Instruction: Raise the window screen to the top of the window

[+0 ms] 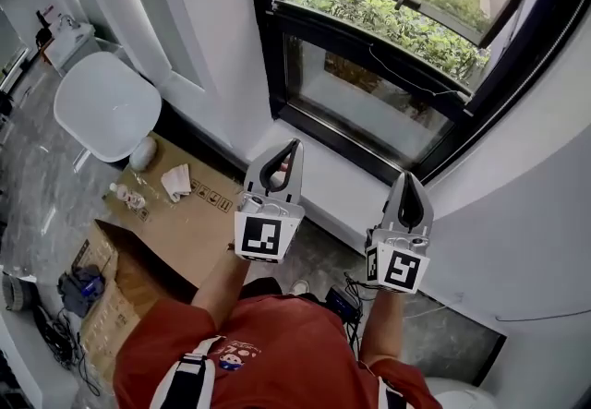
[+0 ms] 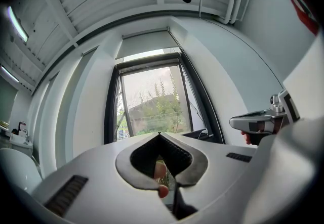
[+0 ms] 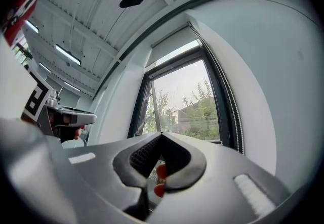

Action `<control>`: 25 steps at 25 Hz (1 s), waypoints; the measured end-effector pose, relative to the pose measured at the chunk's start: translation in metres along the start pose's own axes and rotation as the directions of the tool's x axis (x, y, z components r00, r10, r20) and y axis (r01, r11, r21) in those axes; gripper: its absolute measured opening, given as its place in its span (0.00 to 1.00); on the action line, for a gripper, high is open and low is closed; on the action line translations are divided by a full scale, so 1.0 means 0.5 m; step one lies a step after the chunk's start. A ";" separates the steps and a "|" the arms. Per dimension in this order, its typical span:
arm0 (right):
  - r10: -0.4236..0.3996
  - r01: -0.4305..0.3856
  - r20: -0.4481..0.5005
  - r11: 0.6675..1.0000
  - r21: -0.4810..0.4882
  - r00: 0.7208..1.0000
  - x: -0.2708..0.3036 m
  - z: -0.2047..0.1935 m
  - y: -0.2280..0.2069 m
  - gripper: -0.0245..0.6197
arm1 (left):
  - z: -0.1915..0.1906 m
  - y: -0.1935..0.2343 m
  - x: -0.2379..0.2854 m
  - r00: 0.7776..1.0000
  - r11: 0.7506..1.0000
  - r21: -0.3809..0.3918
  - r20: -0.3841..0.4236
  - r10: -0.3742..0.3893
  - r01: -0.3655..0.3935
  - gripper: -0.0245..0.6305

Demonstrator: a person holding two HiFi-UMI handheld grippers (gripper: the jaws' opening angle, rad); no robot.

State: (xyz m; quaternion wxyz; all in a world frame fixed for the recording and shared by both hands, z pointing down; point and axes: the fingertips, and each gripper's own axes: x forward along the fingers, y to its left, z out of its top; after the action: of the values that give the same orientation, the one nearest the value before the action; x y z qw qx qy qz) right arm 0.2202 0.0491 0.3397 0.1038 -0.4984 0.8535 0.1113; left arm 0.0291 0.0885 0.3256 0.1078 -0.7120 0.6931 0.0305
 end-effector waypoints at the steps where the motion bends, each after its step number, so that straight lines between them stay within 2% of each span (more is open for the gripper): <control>1: 0.000 0.000 0.003 1.000 0.001 1.000 0.004 -0.002 -0.005 0.05 | -0.002 -0.002 0.006 1.000 1.000 0.002 -0.003 -0.001 0.001 0.04; 6: -0.010 0.009 0.011 1.000 0.014 1.000 0.019 -0.011 -0.025 0.05 | -0.002 -0.008 0.035 1.000 0.999 0.033 0.001 -0.013 0.013 0.04; 16: -0.056 0.057 0.040 0.998 -0.028 0.998 0.070 -0.014 -0.047 0.05 | -0.023 0.017 0.094 0.998 0.998 0.014 0.020 -0.057 0.057 0.04; 20: -0.077 0.078 0.033 0.995 -0.061 0.997 0.130 -0.040 -0.042 0.05 | -0.056 0.051 0.163 0.996 0.997 -0.010 0.033 -0.080 0.080 0.04; 25: -0.112 0.113 0.023 0.990 -0.087 0.993 0.246 -0.075 -0.046 0.05 | -0.090 0.103 0.280 0.992 0.993 0.004 0.043 -0.119 0.119 0.04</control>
State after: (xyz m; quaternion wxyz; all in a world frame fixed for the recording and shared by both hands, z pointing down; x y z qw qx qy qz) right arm 0.1785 -0.0749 0.3381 0.0955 -0.5488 0.8173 0.1473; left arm -0.0217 -0.0583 0.3370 0.1245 -0.7512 0.6471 0.0389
